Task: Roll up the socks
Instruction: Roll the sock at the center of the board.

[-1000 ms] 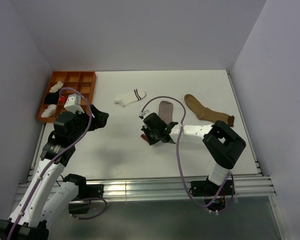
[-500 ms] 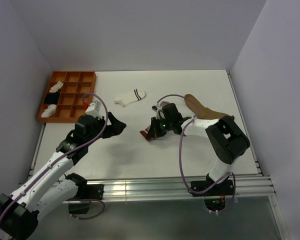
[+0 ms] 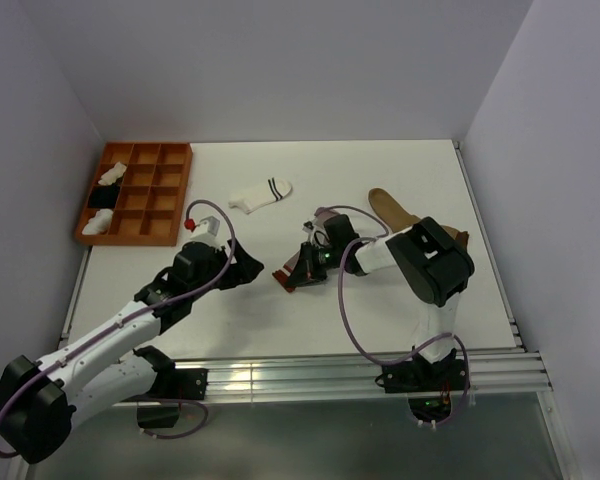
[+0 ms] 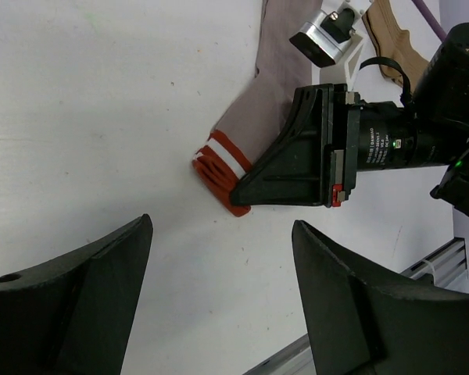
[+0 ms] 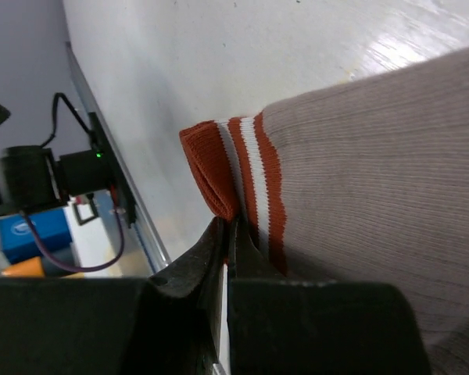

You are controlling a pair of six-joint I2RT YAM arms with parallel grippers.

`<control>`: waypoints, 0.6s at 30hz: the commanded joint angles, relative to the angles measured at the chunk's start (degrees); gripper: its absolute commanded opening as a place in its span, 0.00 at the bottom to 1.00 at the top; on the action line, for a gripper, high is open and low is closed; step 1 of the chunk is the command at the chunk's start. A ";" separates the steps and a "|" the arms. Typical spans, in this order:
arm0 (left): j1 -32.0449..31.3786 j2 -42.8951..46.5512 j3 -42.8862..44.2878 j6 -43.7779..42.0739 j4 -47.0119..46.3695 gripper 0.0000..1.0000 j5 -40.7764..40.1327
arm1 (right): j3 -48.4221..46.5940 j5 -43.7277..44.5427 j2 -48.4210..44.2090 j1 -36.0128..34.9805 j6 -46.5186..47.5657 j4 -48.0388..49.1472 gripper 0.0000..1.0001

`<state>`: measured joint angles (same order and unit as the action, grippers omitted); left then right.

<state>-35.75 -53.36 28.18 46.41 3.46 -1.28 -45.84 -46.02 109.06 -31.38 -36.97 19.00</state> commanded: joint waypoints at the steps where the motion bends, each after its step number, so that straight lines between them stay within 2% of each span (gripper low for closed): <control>1: -0.46 -0.95 -0.76 1.31 -5.31 0.78 -1.27 | 1.72 -2.05 1.77 1.23 -3.63 5.60 0.00; 5: -0.73 -4.46 -1.03 1.84 -6.80 0.77 -0.74 | 2.95 -1.88 2.65 1.93 -5.82 7.27 0.00; 8: -1.08 -7.09 -1.20 2.36 -8.21 0.73 -0.39 | 3.48 -2.93 3.62 2.63 -6.71 8.42 0.00; 14: -1.78 -13.94 -0.50 2.80 -10.41 0.58 0.05 | 3.48 -2.58 3.97 2.72 -5.92 7.63 0.00; 18: -2.05 -18.87 0.73 2.81 -10.58 0.43 0.66 | 3.39 -2.41 4.06 2.72 -5.92 7.54 0.00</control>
<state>-37.32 -69.58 27.35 48.88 -4.36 -1.32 -43.48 -50.43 111.90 -29.10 -43.66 26.83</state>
